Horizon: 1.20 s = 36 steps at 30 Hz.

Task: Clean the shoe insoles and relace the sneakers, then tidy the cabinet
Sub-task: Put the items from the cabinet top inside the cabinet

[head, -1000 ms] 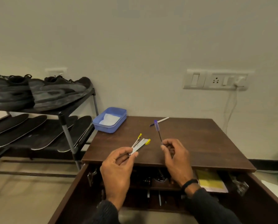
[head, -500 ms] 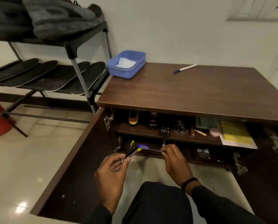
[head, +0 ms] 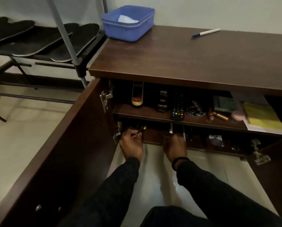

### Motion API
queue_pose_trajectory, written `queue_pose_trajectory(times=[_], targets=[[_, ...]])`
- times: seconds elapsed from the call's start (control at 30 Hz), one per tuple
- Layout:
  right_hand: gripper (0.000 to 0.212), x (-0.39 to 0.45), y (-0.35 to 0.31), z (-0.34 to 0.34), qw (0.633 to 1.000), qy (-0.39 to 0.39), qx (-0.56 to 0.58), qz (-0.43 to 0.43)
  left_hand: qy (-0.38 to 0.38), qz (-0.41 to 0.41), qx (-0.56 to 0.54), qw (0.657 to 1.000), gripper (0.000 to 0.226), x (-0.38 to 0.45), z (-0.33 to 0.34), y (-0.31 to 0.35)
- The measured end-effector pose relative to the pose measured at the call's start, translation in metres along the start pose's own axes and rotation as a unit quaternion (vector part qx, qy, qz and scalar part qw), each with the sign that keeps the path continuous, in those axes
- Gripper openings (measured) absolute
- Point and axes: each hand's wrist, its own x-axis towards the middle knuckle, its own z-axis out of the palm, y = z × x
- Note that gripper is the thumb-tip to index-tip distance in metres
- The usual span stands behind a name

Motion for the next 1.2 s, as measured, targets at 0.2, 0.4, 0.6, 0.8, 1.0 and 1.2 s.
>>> queue_pose_trajectory(times=[0.2,0.4,0.6,0.8,1.0,1.2], targets=[[0.015,0.017,-0.007,0.014,1.0,0.022,0.006,0.021,-0.034,0.017,0.211,0.977,0.02,0.019,0.023,0.005],[0.012,0.002,-0.008,-0.018,0.977,0.002,-0.079,-0.198,-0.064,0.058,0.126,0.988,0.017,-0.003,0.008,0.017],[0.009,-0.021,-0.018,-0.108,0.872,0.029,-0.167,-0.46,-0.044,0.235,0.052,0.97,0.023,-0.053,-0.04,0.062],[0.013,-0.026,-0.049,-0.222,0.829,0.186,-0.022,-0.528,0.024,0.441,-0.032,0.897,0.013,-0.059,-0.082,0.168],[0.015,0.0,-0.079,-0.277,0.892,0.207,0.087,-0.392,-0.005,0.404,0.115,0.907,0.017,-0.018,-0.067,0.274],[0.012,0.08,-0.074,-0.296,0.97,0.165,0.032,-0.174,-0.125,0.309,0.271,0.903,0.03,0.033,-0.019,0.325]])
